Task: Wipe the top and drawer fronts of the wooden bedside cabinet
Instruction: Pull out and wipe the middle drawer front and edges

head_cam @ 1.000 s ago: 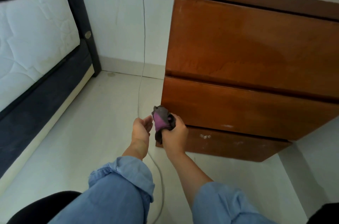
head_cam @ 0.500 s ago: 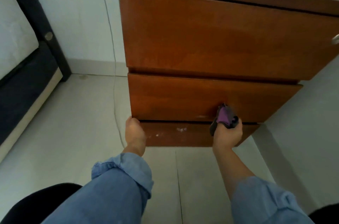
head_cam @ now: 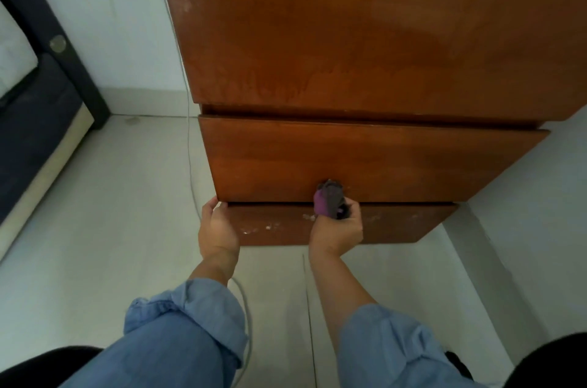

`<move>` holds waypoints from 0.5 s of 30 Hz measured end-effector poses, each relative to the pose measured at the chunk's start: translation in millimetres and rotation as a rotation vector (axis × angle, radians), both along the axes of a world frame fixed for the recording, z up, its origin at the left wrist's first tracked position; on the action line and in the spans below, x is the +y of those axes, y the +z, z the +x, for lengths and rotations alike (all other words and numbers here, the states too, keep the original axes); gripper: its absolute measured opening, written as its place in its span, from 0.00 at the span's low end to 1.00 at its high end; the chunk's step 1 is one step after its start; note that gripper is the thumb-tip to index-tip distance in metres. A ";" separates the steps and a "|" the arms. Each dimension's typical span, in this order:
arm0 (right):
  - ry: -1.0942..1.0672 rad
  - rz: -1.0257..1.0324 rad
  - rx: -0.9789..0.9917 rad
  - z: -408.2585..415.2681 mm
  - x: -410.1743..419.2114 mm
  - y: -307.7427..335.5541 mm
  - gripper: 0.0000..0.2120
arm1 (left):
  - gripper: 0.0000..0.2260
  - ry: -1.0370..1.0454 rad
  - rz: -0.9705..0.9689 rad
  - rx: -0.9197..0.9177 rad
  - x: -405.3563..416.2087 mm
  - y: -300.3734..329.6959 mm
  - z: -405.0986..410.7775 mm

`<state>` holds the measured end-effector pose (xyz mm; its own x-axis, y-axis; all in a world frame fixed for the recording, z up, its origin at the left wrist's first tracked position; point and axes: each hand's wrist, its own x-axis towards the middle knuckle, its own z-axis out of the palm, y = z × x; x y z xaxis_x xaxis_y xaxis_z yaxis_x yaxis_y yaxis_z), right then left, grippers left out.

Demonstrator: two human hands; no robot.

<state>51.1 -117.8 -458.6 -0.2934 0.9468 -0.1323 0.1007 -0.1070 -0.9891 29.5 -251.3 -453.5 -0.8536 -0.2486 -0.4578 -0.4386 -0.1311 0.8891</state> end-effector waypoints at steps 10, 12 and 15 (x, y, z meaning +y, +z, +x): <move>0.361 0.124 -0.106 -12.9 -77.9 -7.2 0.09 | 0.10 -0.009 0.234 -0.055 -13.4 -0.6 -13.0; 0.466 0.131 -0.120 -16.1 -90.8 -3.9 0.10 | 0.12 -0.027 0.293 -0.073 -16.4 0.7 -16.8; 0.594 0.122 -0.156 -16.6 -99.9 0.0 0.10 | 0.19 -0.004 0.361 -0.099 -23.8 9.3 -13.7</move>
